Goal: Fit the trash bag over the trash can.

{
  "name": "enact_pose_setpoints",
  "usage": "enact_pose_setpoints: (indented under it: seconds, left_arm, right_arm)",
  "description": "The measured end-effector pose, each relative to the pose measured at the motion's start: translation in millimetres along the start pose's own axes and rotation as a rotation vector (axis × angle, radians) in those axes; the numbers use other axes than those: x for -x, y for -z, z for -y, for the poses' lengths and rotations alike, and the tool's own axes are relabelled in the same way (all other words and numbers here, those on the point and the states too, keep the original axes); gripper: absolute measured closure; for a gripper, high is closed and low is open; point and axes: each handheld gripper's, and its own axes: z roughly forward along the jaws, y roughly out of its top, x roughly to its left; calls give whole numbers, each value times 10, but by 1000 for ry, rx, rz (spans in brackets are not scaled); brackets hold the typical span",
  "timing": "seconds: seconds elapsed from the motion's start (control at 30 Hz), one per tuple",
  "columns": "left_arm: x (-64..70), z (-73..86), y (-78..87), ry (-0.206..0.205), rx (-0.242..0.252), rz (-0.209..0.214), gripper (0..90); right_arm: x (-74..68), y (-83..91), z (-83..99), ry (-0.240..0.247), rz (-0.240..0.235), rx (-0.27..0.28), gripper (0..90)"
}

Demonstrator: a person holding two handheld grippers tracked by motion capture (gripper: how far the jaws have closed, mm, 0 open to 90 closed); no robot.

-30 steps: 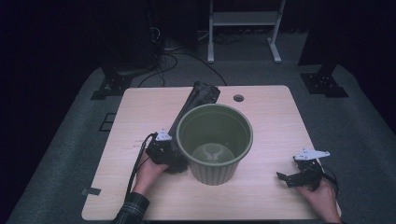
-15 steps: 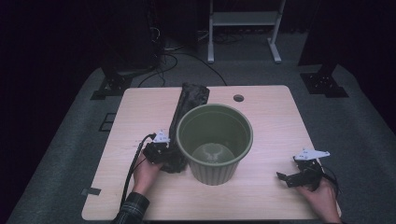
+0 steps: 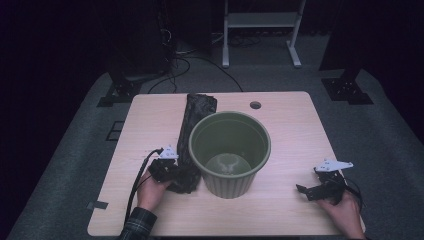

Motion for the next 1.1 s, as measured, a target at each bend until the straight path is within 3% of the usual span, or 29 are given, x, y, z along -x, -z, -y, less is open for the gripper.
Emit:
enact_pose_setpoints:
  seconds: [0.4, 0.43, 0.57, 0.67, 0.8, 1.0, 1.1]
  left_arm:
    - [146, 384, 329, 36, -24, 6, 858]
    - [151, 406, 353, 39, -20, 1, 827]
    - [157, 416, 446, 75, 30, -31, 566]
    - [162, 341, 512, 90, 65, -55, 385]
    - [142, 173, 513, 96, 75, -74, 174]
    - [72, -23, 387, 113, 84, -120, 0]
    - [-22, -143, 245, 116, 89, -134, 0]
  right_arm:
    - [-1, 0, 1, -1, 1, 1, 0]
    - [-1, 0, 1, -1, 1, 1, 0]
    - [-1, 0, 1, -1, 1, 1, 0]
    - [-1, 0, 1, -1, 1, 1, 0]
    - [-1, 0, 1, -2, 1, 1, 0]
    - [-1, 0, 1, -1, 1, 1, 0]
    - [-1, 0, 1, -1, 2, 1, 0]
